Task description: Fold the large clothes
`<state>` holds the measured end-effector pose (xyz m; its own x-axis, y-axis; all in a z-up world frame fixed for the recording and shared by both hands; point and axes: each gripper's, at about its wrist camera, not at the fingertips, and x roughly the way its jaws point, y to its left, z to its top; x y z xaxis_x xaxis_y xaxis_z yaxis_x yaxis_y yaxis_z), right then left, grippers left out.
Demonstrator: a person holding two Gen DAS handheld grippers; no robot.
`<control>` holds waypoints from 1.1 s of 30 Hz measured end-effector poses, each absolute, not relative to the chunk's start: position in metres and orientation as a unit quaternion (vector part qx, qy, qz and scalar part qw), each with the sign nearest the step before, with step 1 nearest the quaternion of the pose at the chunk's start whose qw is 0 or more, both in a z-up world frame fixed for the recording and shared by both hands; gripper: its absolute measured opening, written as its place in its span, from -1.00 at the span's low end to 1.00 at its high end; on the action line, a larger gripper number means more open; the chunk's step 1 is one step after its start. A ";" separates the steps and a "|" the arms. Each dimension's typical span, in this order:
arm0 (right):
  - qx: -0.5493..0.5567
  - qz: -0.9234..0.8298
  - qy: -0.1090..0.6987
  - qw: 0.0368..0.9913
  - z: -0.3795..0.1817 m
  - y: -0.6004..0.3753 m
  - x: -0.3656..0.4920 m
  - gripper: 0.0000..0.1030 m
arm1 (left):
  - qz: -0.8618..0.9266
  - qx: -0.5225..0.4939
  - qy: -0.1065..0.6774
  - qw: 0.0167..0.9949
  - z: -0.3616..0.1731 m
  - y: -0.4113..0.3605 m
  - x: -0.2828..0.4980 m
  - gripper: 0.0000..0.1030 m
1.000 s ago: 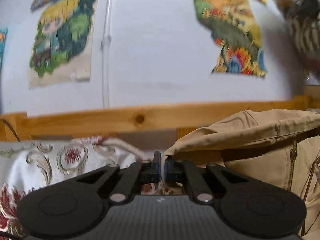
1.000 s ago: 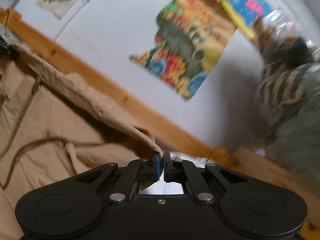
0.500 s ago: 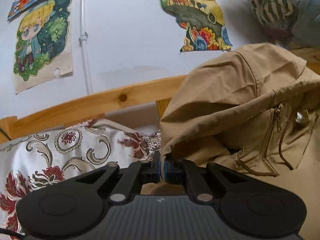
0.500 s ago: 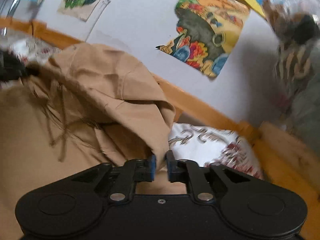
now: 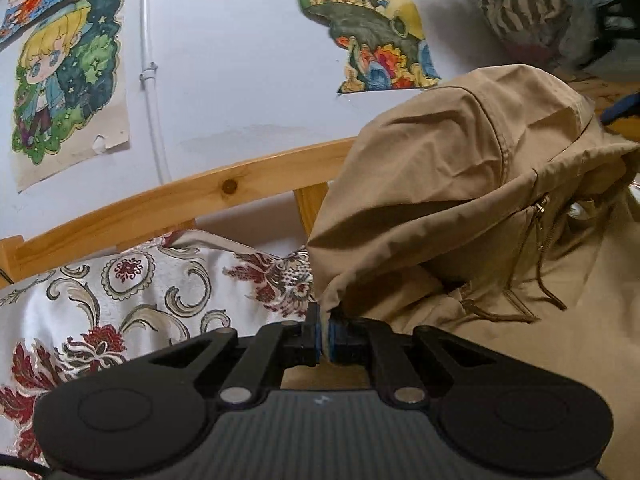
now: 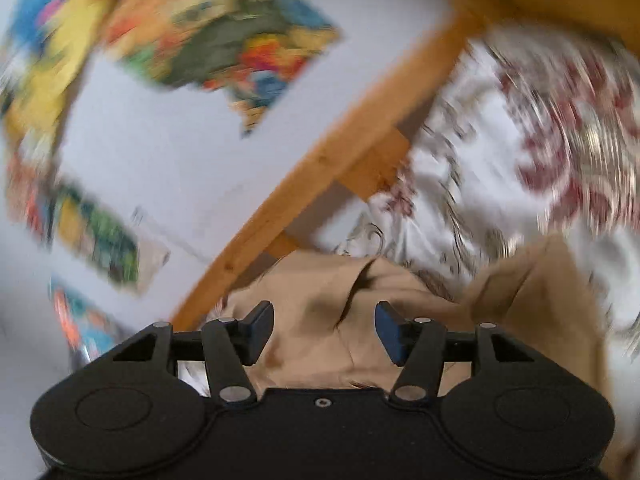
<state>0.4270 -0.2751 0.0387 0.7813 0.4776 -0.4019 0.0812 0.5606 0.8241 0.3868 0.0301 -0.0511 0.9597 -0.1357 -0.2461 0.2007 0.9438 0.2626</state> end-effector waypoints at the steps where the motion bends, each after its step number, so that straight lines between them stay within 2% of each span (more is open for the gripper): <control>1: 0.474 0.111 0.318 0.814 0.035 -0.276 0.433 0.09 | -0.093 0.150 0.114 0.978 -0.051 0.031 0.384 -0.91; 2: 0.494 0.096 0.328 0.799 0.031 -0.276 0.438 0.05 | -0.100 0.157 0.115 0.976 -0.051 0.031 0.381 -0.90; 4: 0.500 0.089 0.342 0.790 0.029 -0.273 0.441 -0.29 | -0.114 0.171 0.122 0.971 -0.052 0.032 0.375 -0.89; 5: 0.496 0.089 0.344 0.792 0.030 -0.271 0.441 -0.62 | -0.121 0.173 0.131 0.969 -0.051 0.034 0.374 -0.86; 6: 0.503 0.096 0.343 0.788 0.030 -0.269 0.438 -0.80 | -0.129 0.169 0.144 0.967 -0.051 0.037 0.372 -0.77; 10: 0.567 0.094 0.321 0.753 0.030 -0.272 0.421 -0.85 | -0.185 0.093 0.200 0.958 -0.041 0.057 0.349 -0.51; 12: 0.580 0.092 0.319 0.744 0.028 -0.270 0.415 -0.86 | -0.202 0.037 0.221 0.954 -0.038 0.069 0.329 -0.24; 16: 0.609 0.107 0.318 0.719 0.024 -0.269 0.402 -0.87 | -0.241 -0.106 0.258 0.930 -0.026 0.087 0.307 -0.22; 18: 0.615 0.109 0.317 0.714 0.024 -0.269 0.398 -0.87 | -0.269 -0.146 0.257 0.917 -0.018 0.086 0.308 -0.20; 25: 0.622 0.124 0.301 0.712 0.040 -0.263 0.396 -0.88 | -0.295 -0.096 0.239 0.920 -0.012 0.027 0.361 -0.15; 30: 0.649 0.130 0.286 0.693 0.044 -0.258 0.392 -0.91 | -0.277 -0.076 0.243 0.927 -0.024 -0.017 0.386 -0.23; 33: 0.678 0.141 0.268 0.670 0.042 -0.255 0.389 -0.92 | -0.220 -0.047 0.212 0.951 -0.027 -0.035 0.396 -0.26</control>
